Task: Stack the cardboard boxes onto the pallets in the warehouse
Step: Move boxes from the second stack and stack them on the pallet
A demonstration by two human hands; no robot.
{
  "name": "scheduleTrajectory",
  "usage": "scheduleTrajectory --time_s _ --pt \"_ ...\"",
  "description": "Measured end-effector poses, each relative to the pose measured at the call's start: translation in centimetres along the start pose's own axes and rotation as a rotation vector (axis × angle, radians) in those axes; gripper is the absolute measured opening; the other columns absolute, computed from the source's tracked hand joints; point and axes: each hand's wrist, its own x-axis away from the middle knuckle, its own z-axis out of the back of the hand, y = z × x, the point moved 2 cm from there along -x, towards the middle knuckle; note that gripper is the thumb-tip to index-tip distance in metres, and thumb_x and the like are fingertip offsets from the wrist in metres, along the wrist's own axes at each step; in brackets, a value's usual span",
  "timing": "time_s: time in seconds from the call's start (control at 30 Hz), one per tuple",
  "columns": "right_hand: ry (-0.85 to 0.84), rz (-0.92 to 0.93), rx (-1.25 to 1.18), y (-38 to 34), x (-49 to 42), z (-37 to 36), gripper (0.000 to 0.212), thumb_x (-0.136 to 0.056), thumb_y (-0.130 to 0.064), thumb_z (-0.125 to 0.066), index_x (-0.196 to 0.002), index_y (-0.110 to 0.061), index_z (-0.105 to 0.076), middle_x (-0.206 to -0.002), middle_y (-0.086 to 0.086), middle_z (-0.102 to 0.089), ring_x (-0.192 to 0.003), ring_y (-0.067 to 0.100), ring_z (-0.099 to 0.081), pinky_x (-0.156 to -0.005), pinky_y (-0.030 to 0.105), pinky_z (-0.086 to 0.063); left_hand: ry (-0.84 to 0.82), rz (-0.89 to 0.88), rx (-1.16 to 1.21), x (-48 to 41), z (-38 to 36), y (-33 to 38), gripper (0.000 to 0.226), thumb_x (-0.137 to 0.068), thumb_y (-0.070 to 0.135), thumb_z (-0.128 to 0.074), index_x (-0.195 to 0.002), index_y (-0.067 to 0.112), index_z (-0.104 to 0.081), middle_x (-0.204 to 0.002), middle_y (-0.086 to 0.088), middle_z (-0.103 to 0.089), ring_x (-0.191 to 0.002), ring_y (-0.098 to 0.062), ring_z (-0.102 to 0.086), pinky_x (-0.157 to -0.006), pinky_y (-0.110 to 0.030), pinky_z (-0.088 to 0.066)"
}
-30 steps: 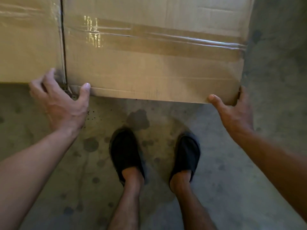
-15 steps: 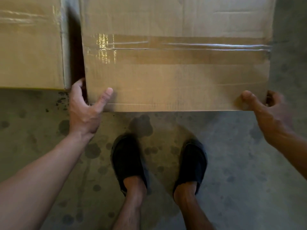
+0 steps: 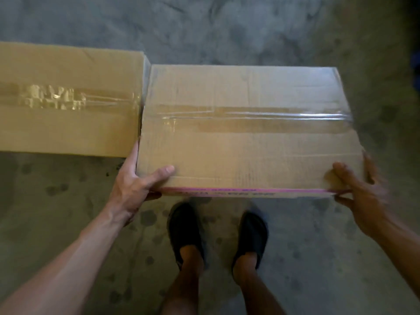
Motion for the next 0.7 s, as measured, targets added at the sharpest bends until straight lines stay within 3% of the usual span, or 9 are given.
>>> scheduleTrajectory --time_s 0.07,0.33,0.43,0.57,0.63,0.7 --pt "-0.022 0.006 -0.045 -5.0 3.3 1.9 0.113 -0.030 -0.078 -0.088 -0.135 -0.058 -0.050 -0.141 0.000 -0.056 -0.111 0.028 -0.066 -0.081 0.054 -0.059 0.006 -0.010 -0.003 3.3 0.9 4.3 0.100 -0.052 0.057 -0.090 -0.141 0.047 -0.046 -0.127 0.009 -0.066 -0.116 -0.019 -0.064 -0.097 -0.054 -0.053" --pt "-0.048 0.181 -0.147 -26.8 17.1 8.3 0.129 -0.030 -0.073 -0.091 -0.147 -0.041 -0.046 -0.132 0.004 -0.058 -0.101 0.033 -0.070 -0.058 0.036 -0.061 0.013 -0.236 0.029 14.2 5.9 26.2 0.090 -0.063 0.040 -0.091 -0.141 0.035 -0.048 -0.130 0.000 -0.066 -0.118 -0.022 -0.064 -0.101 -0.050 -0.051" --pt "-0.021 0.268 -0.176 -33.1 21.5 9.8 0.116 -0.042 -0.064 -0.090 -0.147 -0.038 -0.047 -0.132 0.000 -0.060 -0.103 0.023 -0.069 -0.067 0.040 -0.064 0.034 -0.301 0.062 18.3 8.3 33.3 0.093 -0.058 0.045 -0.093 -0.140 0.037 -0.048 -0.128 0.000 -0.067 -0.115 -0.025 -0.066 -0.090 -0.053 -0.057" --pt "-0.038 0.396 -0.205 -39.0 25.8 11.5 0.088 -0.074 -0.043 -0.082 -0.151 -0.032 -0.043 -0.139 0.004 -0.054 -0.103 0.015 -0.062 -0.063 0.023 -0.059 0.061 -0.369 0.098 23.9 10.8 40.3 0.105 -0.055 0.048 -0.095 -0.145 0.045 -0.041 -0.130 0.003 -0.066 -0.116 -0.025 -0.065 -0.086 -0.058 -0.057" --pt "-0.041 0.454 -0.177 -41.0 27.3 12.3 0.092 -0.073 -0.048 -0.083 -0.152 -0.031 -0.041 -0.142 0.004 -0.053 -0.113 0.020 -0.060 -0.082 0.034 -0.060 0.105 -0.397 0.118 26.6 11.4 42.7 0.101 -0.052 0.049 -0.095 -0.140 0.052 -0.044 -0.128 0.005 -0.066 -0.113 -0.027 -0.066 -0.083 -0.062 -0.057" --pt "-0.074 0.492 -0.153 -42.9 28.1 13.1 0.105 -0.059 -0.064 -0.087 -0.151 -0.036 -0.042 -0.140 0.004 -0.056 -0.118 0.025 -0.061 -0.094 0.051 -0.056 0.167 -0.416 0.137 29.2 11.6 44.2 0.096 -0.049 0.050 -0.095 -0.132 0.059 -0.047 -0.125 0.008 -0.068 -0.110 -0.026 -0.068 -0.083 -0.062 -0.057"
